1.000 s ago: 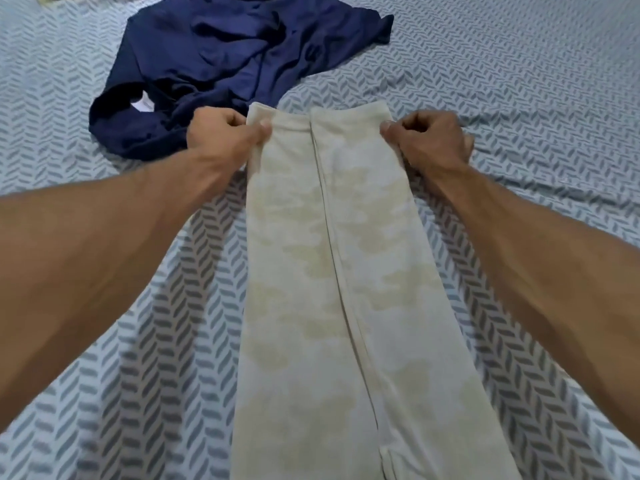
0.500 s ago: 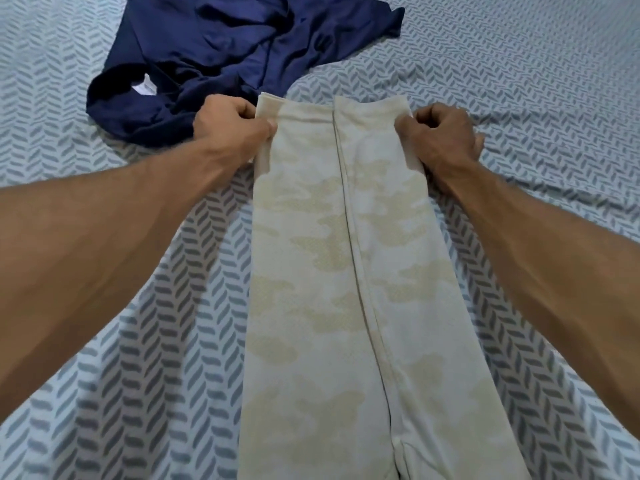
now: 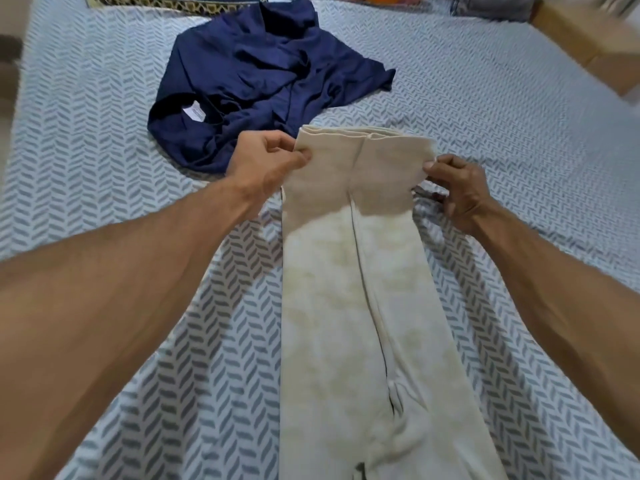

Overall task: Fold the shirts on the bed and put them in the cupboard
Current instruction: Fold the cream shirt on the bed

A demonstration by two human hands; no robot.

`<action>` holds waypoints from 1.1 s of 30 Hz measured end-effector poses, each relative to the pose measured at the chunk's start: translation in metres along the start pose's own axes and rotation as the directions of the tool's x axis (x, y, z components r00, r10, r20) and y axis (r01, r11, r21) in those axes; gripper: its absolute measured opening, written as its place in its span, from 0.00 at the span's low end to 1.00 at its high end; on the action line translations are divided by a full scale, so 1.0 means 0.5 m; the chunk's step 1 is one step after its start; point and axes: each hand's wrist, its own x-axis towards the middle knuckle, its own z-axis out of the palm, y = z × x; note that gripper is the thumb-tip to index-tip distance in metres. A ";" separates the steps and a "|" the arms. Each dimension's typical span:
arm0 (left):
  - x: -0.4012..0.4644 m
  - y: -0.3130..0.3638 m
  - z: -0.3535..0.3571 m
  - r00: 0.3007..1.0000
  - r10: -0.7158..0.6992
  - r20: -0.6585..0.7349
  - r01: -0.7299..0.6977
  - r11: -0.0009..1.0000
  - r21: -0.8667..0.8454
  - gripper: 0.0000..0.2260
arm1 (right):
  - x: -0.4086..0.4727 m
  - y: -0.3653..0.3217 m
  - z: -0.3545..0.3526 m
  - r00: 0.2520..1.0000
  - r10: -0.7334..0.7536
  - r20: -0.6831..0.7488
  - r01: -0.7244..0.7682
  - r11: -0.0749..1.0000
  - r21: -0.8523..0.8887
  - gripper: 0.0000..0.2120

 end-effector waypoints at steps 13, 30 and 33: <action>-0.180 -0.033 -0.092 0.951 -0.054 0.304 0.027 0.995 0.094 0.26 | -0.186 0.107 -0.134 0.982 -0.037 0.183 0.036 0.999 0.011 0.26; -0.146 -0.070 -0.002 0.996 -0.078 0.044 0.047 0.870 0.490 0.10 | -0.100 0.151 -0.040 0.913 -0.363 0.187 0.378 0.578 -0.723 0.14; -0.156 -0.055 0.008 0.991 -0.126 0.049 0.099 0.923 0.372 0.08 | -0.092 0.139 -0.051 0.950 -0.239 0.202 0.312 0.681 -0.662 0.09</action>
